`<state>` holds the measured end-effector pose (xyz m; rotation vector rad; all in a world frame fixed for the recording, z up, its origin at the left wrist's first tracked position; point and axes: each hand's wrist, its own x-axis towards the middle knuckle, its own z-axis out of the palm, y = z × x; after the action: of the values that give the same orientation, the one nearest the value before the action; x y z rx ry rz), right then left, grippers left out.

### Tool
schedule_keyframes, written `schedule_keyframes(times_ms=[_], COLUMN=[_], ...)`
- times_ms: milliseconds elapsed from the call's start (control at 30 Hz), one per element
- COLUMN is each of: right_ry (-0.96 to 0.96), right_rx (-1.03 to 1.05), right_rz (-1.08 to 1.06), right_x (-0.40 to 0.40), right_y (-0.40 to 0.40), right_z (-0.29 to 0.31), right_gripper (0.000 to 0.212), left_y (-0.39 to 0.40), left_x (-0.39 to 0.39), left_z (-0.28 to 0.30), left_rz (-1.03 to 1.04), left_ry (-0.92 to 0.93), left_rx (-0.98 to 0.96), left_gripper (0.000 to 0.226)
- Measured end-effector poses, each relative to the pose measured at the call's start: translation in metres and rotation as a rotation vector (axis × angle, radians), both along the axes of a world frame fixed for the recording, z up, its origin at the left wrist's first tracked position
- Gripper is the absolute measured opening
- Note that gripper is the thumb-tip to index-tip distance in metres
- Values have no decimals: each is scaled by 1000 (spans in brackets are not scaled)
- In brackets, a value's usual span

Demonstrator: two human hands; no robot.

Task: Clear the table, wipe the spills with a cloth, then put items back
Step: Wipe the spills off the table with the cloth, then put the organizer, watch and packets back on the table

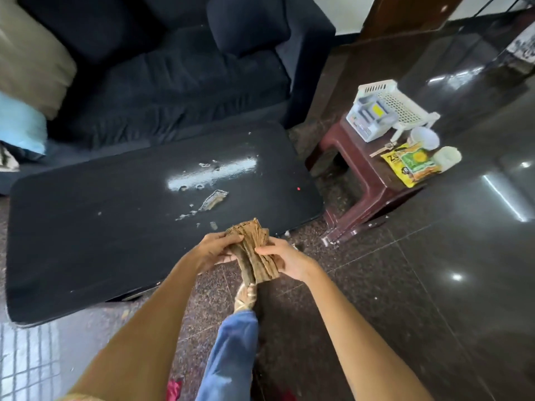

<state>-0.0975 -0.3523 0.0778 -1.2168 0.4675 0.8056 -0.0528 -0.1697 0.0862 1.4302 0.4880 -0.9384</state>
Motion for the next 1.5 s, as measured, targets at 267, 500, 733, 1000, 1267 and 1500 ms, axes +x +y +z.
schedule_keyframes(times_ms=[267,500,733,1000,1267,1500], right_ry=[14,-22,-125,-296,-418,-442], right_rx=[-43,-194,-378,-581,-1257,-1335], right_rz=[18,16,-156,-323,-173,293], right_x=[66,140,189,275,387,420], right_y=[-108,-189,-267,-371,-524,-549], right_z=[48,68,86,84,72,1], right_gripper=[19,28,27,24,39,23], left_y=[-73,-163,-251,-362,-463,-502], left_x=[105,176,218,276,318,322], left_z=[30,42,52,46,14,-16], left_rz=[-480,-509,-394,-406,-377,-342], left_ry=[126,122,-149,-572,-560,-476], left_rx=[-180,-134,122,403,510,540], left_gripper=[28,22,18,16,20,23])
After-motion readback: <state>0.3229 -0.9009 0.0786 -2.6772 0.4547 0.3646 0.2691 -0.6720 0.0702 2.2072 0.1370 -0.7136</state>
